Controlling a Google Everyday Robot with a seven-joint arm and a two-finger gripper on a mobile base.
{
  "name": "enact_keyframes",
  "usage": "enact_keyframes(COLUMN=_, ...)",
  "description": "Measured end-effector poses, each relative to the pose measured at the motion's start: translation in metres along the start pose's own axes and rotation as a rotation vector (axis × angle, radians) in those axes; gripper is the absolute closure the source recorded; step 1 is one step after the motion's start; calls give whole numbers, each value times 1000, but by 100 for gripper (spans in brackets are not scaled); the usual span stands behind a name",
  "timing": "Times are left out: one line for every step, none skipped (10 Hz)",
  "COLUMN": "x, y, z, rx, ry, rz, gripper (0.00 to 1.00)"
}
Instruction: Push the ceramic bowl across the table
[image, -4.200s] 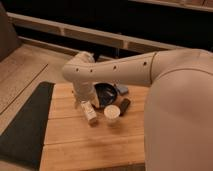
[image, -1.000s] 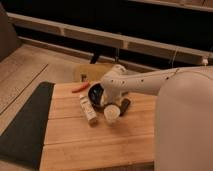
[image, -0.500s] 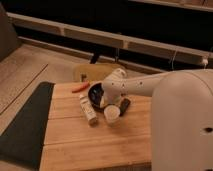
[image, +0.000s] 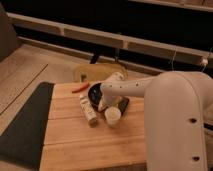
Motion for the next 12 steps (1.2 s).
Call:
enact_keyframes(x=-13, y=-2, z=3, rx=6, ry=-23, rz=-36, gripper=35)
enact_keyframes(x=-26, y=-7, z=4, rx=16, ry=-48, rz=-65, gripper=35)
enact_keyframes(x=-42, y=-13, z=4, rx=27, ry=-80, rz=-97, gripper=35)
enact_keyframes(x=-53, y=-18, z=4, rx=37, ry=-102, rz=-121, gripper=35)
enact_keyframes(x=-77, y=-28, z=1, rx=62, ry=-147, rz=-167, gripper=35)
enact_keyframes(x=-94, y=-36, z=-4, rx=81, ry=-180, rz=-194, gripper=35)
enact_keyframes(x=-117, y=-44, z=-17, rx=97, ry=-231, rz=-213, gripper=35)
enact_keyframes(x=-139, y=-52, z=-33, rx=105, ry=-285, rz=-215, gripper=35)
enact_keyframes(x=-155, y=-58, z=-47, rx=99, ry=-328, rz=-202, gripper=35)
enact_keyframes(x=-160, y=-63, z=-52, rx=98, ry=-342, rz=-193, gripper=35)
enact_keyframes(x=-160, y=-63, z=-52, rx=97, ry=-342, rz=-192, gripper=35)
enact_keyframes(x=-161, y=-60, z=-53, rx=96, ry=-344, rz=-195, gripper=35)
